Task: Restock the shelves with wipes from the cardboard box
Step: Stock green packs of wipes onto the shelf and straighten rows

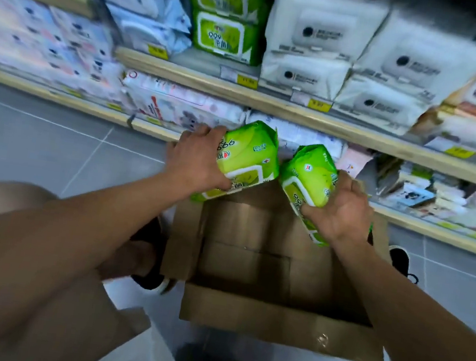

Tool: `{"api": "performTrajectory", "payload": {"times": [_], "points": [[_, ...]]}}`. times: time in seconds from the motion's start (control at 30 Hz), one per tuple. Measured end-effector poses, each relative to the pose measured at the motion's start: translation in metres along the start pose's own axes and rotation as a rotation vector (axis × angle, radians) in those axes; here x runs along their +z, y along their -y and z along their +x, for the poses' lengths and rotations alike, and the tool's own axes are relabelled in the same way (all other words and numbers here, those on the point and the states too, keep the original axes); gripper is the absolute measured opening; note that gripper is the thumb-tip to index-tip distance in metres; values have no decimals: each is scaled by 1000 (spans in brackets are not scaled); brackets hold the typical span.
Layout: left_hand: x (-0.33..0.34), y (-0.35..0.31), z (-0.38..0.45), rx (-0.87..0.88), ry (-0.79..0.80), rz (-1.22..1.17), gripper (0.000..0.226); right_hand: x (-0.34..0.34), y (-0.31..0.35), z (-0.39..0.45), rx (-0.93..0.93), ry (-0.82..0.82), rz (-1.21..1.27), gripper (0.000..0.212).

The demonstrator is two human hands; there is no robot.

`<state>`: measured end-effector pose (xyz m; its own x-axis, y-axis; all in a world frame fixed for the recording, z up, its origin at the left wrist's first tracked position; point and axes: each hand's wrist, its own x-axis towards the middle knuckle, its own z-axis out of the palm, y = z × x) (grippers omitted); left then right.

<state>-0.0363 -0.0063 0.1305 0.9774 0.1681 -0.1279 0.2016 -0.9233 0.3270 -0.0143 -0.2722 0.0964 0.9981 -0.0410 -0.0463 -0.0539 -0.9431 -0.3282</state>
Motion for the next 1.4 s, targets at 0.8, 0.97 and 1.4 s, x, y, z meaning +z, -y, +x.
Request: {"api": "performTrajectory", "payload": {"times": [0.8,0.97,1.4], "points": [[-103,172,78,-291,-241,-156,101,-43,283,148,-589,-113,-214,99],[-100,181,108,-252,-279,-162,100,-35,307,185,-647,-116,-272,92],[-90,185,139,-220,-357,-243,101,6,301,234,-663,-130,-357,96]]}}
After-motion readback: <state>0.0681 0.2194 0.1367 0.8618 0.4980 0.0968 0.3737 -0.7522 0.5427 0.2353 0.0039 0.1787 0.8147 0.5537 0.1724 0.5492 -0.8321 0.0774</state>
